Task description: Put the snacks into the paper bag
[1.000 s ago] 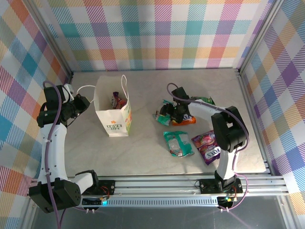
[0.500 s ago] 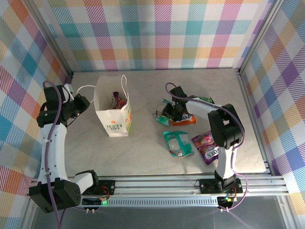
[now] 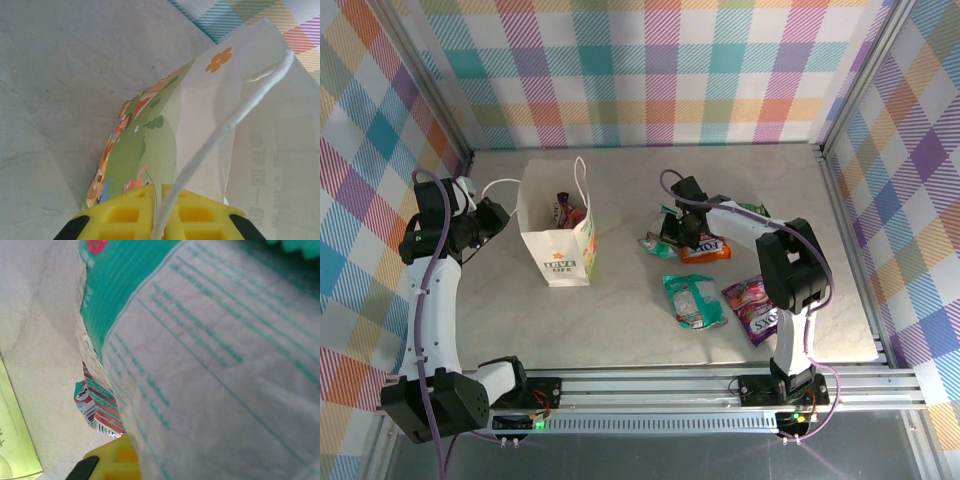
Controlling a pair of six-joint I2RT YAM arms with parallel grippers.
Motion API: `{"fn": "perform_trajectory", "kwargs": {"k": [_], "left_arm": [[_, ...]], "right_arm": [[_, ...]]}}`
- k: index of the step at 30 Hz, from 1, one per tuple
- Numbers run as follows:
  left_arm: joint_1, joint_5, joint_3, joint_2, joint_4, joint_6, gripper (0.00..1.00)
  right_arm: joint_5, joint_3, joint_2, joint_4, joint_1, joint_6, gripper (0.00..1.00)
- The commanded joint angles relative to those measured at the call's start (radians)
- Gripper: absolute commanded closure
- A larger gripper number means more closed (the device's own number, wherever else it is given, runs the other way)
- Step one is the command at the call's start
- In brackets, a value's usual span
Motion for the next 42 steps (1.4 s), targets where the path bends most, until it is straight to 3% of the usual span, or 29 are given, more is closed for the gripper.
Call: {"fn": "perform_trajectory", "kwargs": {"k": [1,30,42], "left_arm": [[0.015,0.003,-0.004,0.002,-0.001,0.005,0.88],[0.015,0.018,0.014,-0.014,0.013,-0.025,0.86],[0.014,0.141,0.054,-0.016,0.026,-0.056,0.74]], "right_arm": [[0.055,0.029,-0.041,-0.077,0.015,-0.045,0.95],[0.118,0.011,-0.313,-0.142,0.031,-0.144,0.99],[0.137,0.025,-0.425,-0.148,0.049,-0.169,1.00]]}}
